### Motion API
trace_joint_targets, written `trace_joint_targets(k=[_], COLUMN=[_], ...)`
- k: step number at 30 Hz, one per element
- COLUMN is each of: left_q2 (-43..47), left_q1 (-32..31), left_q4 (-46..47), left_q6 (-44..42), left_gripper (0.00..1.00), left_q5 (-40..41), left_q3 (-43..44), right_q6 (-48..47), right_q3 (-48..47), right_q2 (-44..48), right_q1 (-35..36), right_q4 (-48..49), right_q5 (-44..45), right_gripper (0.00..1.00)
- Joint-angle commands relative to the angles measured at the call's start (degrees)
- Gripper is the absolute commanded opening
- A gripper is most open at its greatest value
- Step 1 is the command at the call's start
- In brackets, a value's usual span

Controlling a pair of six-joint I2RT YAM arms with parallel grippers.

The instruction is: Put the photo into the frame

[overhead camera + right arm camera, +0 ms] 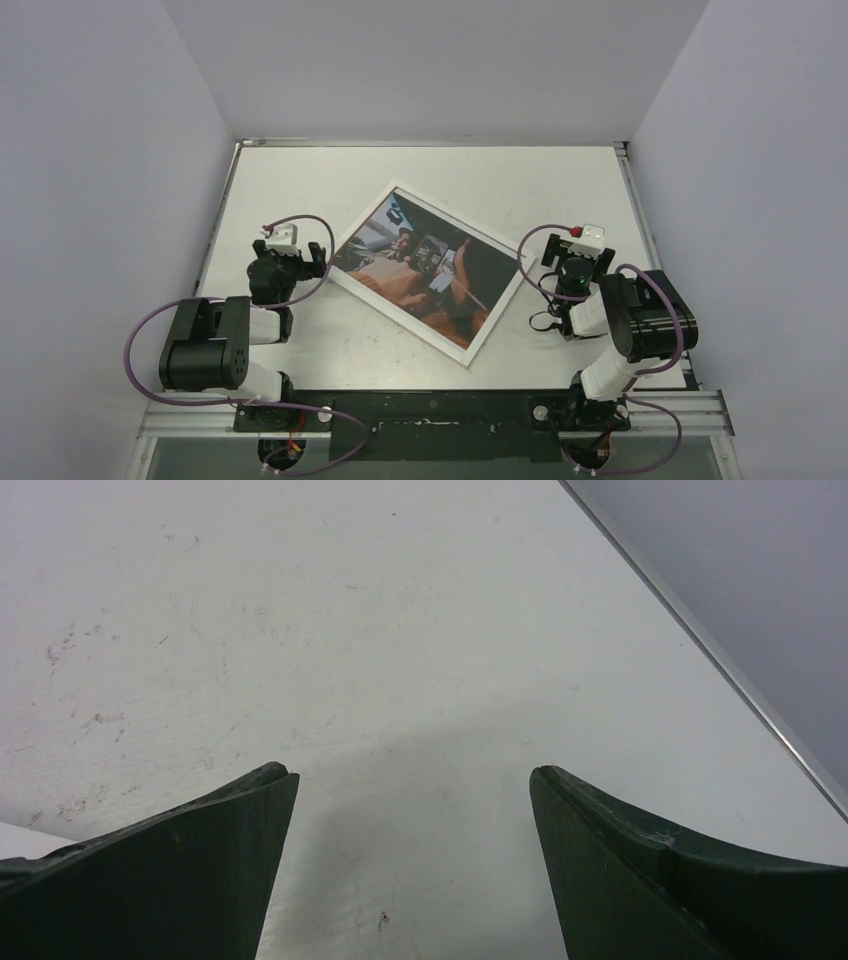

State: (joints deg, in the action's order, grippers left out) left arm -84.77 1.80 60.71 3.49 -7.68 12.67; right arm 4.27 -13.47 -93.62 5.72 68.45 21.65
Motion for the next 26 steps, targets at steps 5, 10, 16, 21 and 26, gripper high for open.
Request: trace_joint_targets(k=[5, 10, 16, 21, 26], left_q2=[0.5, 0.3, 0.3, 0.0, 0.5], left_q1=[-0.1, -0.2, -0.2, -0.3, -0.9], left_q4=[4.4, 4.0, 3.9, 3.4, 3.9], left_q6=[-0.5, -0.7, -0.7, -0.8, -0.8], left_gripper=[0.96, 0.96, 0.96, 0.96, 0.96], left_q5=[0.7, 0.8, 0.9, 1.1, 2.3], left_q3=[1.1, 1.4, 1.5, 1.8, 1.3], right_q6=[0.3, 0.3, 0.3, 0.3, 0.4], right_q3=[-0.1, -0.1, -0.1, -0.1, -0.1], right_q2=[1.1, 1.2, 1.2, 1.2, 1.2], right_q1=[0.3, 0.3, 0.3, 0.3, 0.3], right_q4=[2.7, 2.7, 2.7, 2.7, 2.7], right_q5=[-1.3, -1.3, -1.3, -1.3, -1.3], right_gripper=[0.90, 0.90, 0.90, 0.90, 0.90])
